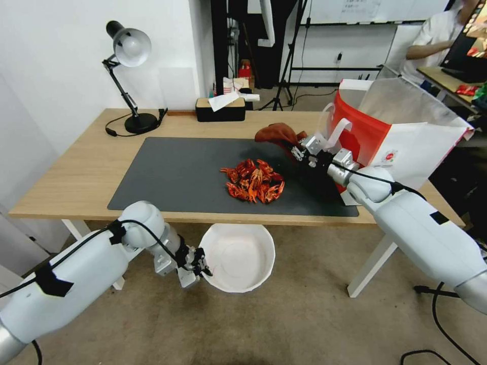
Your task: Sweep shrimp from table into container with towel, then put container into takeout bag.
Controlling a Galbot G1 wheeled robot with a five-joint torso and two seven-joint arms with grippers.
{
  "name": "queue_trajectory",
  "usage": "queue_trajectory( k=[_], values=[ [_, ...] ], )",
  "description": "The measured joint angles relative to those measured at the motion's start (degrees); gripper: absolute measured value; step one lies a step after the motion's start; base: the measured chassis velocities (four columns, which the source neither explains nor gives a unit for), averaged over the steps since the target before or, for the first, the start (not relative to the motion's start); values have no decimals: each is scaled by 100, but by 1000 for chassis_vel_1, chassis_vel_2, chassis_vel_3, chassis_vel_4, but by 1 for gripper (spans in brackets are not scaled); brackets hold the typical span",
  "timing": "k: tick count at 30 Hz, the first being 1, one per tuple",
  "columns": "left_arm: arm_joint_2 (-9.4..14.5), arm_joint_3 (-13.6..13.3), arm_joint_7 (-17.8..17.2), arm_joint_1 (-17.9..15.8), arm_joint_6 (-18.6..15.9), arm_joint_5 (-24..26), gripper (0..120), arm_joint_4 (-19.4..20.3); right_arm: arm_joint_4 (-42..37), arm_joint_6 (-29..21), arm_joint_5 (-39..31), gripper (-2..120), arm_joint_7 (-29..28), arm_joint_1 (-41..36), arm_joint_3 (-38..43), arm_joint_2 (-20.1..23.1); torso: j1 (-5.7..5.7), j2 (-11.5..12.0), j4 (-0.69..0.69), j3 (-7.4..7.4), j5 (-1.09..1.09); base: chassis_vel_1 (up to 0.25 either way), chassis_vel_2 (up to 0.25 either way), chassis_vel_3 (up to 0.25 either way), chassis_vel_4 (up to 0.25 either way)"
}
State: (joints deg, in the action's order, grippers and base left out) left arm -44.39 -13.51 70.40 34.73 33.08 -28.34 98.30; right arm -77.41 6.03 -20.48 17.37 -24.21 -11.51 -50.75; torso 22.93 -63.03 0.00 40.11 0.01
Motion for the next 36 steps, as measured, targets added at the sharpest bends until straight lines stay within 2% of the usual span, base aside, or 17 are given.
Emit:
queue_trajectory(
  k=[11,23,36],
  values=[
    [-20,-95,-44,-123,20,12,0,-75,182,8,179,6,-10,6,-37,-152,-1,0,0,-1,-1,0,0,0,0],
    [-68,-185,-47,-222,71,13,0,-182,335,-152,547,6,-404,-88,-26,-333,-1,0,1,-1,-1,0,0,0,0],
    [-65,-199,-76,-274,136,20,0,-215,531,8,528,6,184,-33,-123,-343,-1,0,-1,-1,-1,0,0,0,0]
  ],
)
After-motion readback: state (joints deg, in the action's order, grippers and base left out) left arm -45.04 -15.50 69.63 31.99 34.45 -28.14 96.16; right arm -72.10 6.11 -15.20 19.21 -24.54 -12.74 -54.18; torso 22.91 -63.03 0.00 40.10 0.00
